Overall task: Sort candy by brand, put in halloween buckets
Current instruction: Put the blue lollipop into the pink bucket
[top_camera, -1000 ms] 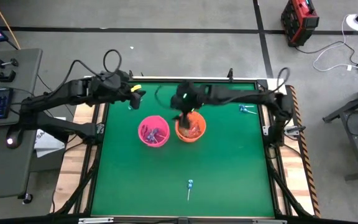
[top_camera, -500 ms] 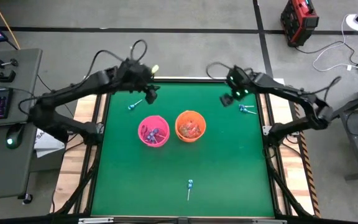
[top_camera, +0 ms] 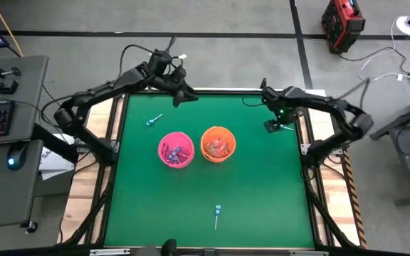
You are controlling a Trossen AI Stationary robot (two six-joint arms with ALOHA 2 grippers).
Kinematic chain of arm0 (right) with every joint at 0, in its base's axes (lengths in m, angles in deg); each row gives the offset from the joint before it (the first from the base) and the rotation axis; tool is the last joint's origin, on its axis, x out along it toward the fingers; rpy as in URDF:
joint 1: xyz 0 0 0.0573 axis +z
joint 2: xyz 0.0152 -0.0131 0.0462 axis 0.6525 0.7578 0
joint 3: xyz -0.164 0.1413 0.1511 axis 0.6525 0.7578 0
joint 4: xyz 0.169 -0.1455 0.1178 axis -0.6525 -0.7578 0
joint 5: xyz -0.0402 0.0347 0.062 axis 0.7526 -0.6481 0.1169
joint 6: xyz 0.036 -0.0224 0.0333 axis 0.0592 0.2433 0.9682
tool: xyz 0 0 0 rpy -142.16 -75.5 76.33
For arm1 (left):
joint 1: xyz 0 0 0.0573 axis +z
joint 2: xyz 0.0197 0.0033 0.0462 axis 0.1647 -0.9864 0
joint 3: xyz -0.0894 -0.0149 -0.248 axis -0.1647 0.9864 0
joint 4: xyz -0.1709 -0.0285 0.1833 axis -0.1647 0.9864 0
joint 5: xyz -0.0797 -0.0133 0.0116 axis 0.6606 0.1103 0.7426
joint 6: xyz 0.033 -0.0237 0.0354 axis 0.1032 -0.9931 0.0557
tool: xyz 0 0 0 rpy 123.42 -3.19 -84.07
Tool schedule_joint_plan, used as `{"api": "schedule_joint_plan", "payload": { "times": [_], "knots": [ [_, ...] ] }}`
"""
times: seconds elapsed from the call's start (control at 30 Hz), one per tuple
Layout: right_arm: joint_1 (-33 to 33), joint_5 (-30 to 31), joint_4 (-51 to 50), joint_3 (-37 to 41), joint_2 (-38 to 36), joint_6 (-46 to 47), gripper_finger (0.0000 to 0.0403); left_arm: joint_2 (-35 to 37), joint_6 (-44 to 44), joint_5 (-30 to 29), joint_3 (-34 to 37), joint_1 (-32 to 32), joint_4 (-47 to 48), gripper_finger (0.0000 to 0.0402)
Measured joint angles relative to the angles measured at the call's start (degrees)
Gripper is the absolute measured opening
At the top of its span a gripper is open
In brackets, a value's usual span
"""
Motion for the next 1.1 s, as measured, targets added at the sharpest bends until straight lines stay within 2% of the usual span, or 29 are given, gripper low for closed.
{"api": "schedule_joint_plan", "payload": {
  "times": [0.07,0.23,0.43,0.53,0.8,1.1],
  "knots": [
    [-1.2,1.0,0.0,0.0,3.6,-4.0,0.0252,0.0,0.0,0.5,0.0,-0.5,0.6,0.0190],
    [-3.5,2.4,0.3,0.0,10.5,-7.5,0.0252,0.0,-0.9,0.6,0.0,-1.6,0.6,0.0190],
    [-3.7,4.3,1.8,-0.4,12.6,-9.3,0.0243,0.0,-1.4,-2.4,0.0,-2.5,0.3,0.0190],
    [-3.7,4.1,2.1,-0.3,12.7,-9.3,0.0211,0.0,-2.1,-2.8,0.0,-2.5,0.2,0.0190],
    [-3.8,5.4,5.0,-0.2,12.8,-5.4,0.0080,0.0,-4.4,-4.7,0.0,-2.6,0.4,0.0190],
    [-3.8,4.4,4.1,-0.2,12.8,-11.7,0.0009,0.0,-5.0,-4.8,0.0,-2.6,1.5,0.0190]
  ]
}}
